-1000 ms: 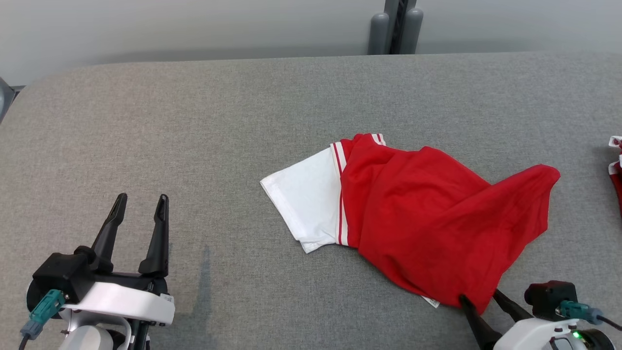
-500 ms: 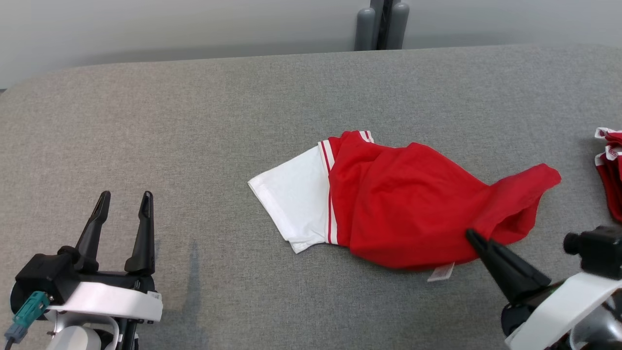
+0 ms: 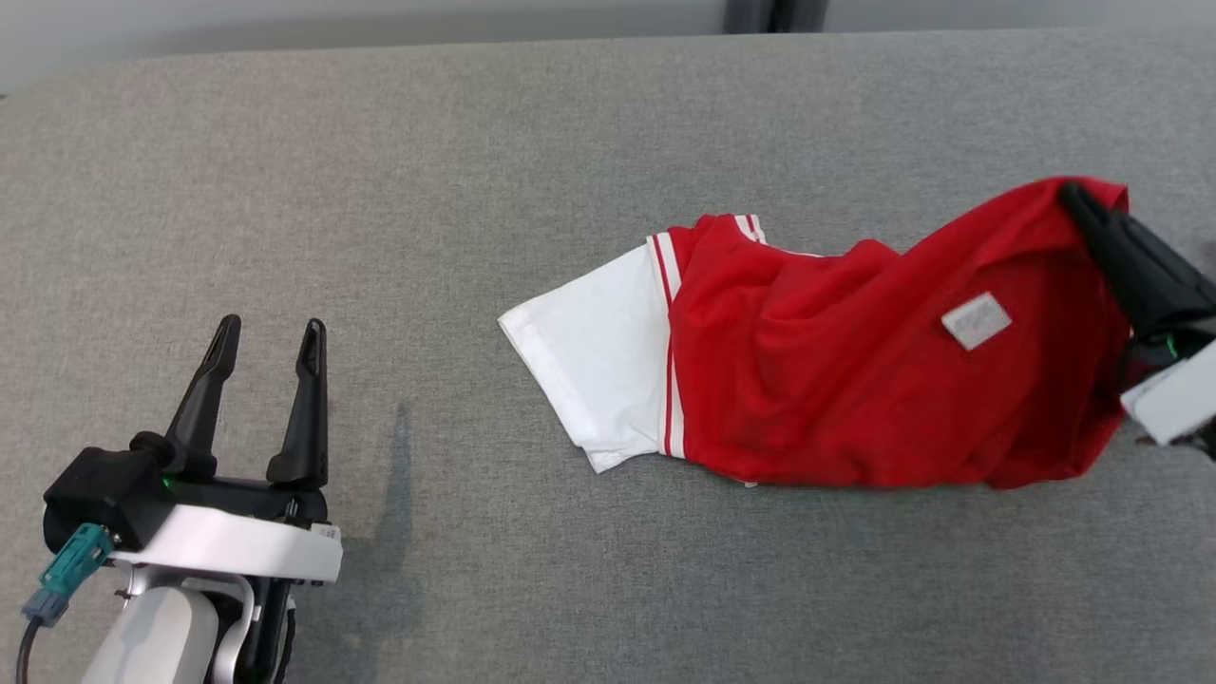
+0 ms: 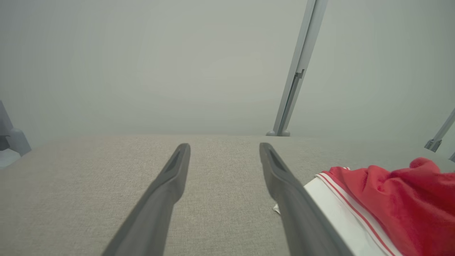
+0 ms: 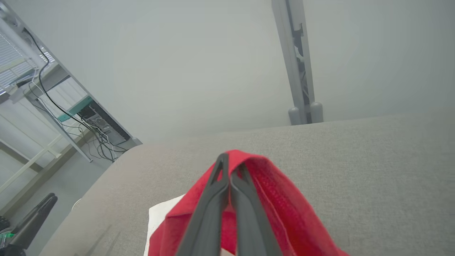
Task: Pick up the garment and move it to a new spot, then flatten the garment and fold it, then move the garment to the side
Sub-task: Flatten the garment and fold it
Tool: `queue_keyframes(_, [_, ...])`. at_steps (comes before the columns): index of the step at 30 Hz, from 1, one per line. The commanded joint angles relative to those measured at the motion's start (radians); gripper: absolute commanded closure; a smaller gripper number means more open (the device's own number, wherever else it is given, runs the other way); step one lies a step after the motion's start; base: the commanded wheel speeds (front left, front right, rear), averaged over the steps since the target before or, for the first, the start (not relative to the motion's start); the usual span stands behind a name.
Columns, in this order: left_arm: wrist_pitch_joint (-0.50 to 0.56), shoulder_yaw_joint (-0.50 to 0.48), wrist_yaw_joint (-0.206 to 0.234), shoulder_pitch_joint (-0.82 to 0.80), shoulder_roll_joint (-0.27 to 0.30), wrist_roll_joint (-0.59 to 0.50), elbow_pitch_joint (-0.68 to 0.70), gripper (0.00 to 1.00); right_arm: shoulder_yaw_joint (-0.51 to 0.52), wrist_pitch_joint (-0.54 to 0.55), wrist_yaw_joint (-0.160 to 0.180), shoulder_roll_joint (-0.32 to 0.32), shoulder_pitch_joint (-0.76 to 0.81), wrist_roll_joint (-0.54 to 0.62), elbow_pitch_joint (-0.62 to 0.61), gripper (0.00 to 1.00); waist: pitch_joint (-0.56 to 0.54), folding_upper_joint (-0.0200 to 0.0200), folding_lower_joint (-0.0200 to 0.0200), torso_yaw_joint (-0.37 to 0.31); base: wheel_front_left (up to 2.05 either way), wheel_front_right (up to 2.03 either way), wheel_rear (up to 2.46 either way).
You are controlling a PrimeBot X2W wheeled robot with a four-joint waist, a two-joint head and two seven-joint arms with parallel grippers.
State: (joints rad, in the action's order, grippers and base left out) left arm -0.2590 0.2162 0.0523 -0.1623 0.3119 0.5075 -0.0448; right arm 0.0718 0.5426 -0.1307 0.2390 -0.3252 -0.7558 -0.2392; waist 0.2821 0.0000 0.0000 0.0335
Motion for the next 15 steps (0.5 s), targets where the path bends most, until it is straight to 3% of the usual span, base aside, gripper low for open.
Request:
queue_keyframes(1, [-0.005, 0.002, -0.01, -0.028, -0.002, -0.007, -0.007, 0.0, -0.004, -0.035, 0.0, 0.014, -0.063, -0.016, 0.091, 1.0, 0.039, 0.0, 0.0, 0.034, 0.0, 0.0, 0.0])
queue_keyframes(10, [-0.004, -0.002, -0.043, -0.079, -0.033, -0.031, -0.026, 0.0, -0.063, -0.162, 0.0, 0.096, -0.253, -0.019, 0.456, 1.0, 0.096, 0.0, 0.0, 0.088, 0.0, 0.0, 0.0])
queue_keyframes(11, [-0.004, -0.005, -0.045, -0.082, -0.037, -0.035, -0.029, 0.0, -0.07, -0.18, 0.0, 0.098, -0.263, -0.024, 0.484, 0.74, 0.098, 0.0, 0.0, 0.09, 0.0, 0.0, 0.0])
queue_keyframes(12, [-0.004, -0.008, -0.049, -0.082, -0.041, -0.037, -0.031, 0.0, -0.077, -0.198, 0.0, 0.099, -0.266, -0.035, 0.512, 0.15, 0.098, 0.0, 0.0, 0.091, 0.0, 0.0, 0.0])
queue_keyframes(13, [-0.004, -0.013, -0.053, -0.081, -0.044, -0.039, -0.033, 0.0, -0.083, -0.217, 0.0, 0.103, -0.267, -0.042, 0.53, 0.0, 0.098, 0.0, 0.0, 0.091, 0.0, 0.0, 0.0])
queue_keyframes(15, [-0.004, -0.023, -0.055, -0.075, -0.051, -0.044, -0.036, 0.0, -0.09, -0.251, 0.0, 0.11, -0.247, -0.066, 0.554, 0.0, 0.093, 0.0, 0.0, 0.087, 0.0, 0.0, 0.0])
